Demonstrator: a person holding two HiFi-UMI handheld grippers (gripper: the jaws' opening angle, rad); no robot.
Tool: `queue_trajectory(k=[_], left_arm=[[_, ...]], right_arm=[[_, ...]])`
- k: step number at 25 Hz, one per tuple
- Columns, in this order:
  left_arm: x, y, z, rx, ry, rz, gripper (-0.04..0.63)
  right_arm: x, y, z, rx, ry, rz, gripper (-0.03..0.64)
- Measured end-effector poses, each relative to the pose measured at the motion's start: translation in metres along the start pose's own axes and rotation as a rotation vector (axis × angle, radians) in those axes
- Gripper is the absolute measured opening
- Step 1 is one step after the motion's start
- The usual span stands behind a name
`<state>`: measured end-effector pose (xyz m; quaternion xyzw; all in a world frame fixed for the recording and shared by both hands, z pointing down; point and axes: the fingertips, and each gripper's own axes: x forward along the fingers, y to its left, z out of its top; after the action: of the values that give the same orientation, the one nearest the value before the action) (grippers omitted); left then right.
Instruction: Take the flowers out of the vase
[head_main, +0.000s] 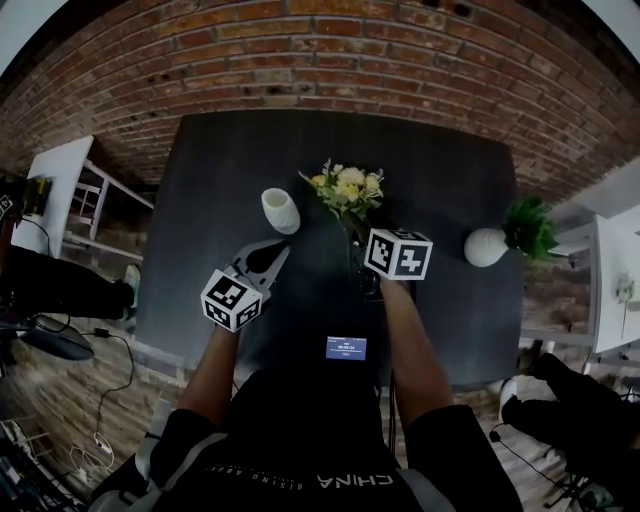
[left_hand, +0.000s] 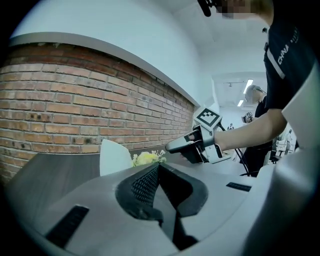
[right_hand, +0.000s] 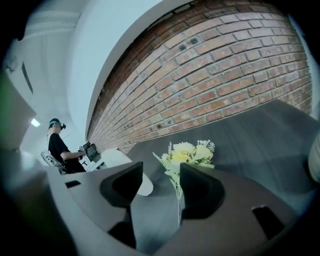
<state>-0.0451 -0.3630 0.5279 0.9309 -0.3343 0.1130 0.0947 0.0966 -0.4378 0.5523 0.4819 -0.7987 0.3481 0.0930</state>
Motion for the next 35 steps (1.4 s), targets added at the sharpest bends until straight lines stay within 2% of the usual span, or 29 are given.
queue_trajectory(k=[7, 12, 14, 16, 21, 35], left_arm=[[-0.015, -0.005, 0.011, 0.002, -0.036, 0.005, 0.005], [-0.023, -0.009, 0.017, 0.006, -0.056, 0.002, 0.005], [-0.026, -0.009, 0.019, 0.008, -0.061, 0.003, 0.005], [-0.029, -0.009, 0.018, 0.007, -0.061, 0.006, 0.005], [-0.031, -0.010, 0.016, 0.003, -0.058, 0.002, 0.005], [-0.026, -0.016, 0.016, 0.008, -0.052, -0.001, 0.005]], right_arm=[[-0.034, 0.087, 0.015, -0.228, -0.080, 0.198, 0.209], [-0.056, 0.128, 0.018, -0.336, -0.132, 0.280, 0.207], [-0.063, 0.134, 0.016, -0.356, -0.148, 0.282, 0.198], [-0.067, 0.133, 0.013, -0.369, -0.160, 0.256, 0.104], [-0.068, 0.127, 0.004, -0.358, -0.165, 0.222, 0.016], [-0.069, 0.128, -0.002, -0.357, -0.160, 0.224, 0.006]])
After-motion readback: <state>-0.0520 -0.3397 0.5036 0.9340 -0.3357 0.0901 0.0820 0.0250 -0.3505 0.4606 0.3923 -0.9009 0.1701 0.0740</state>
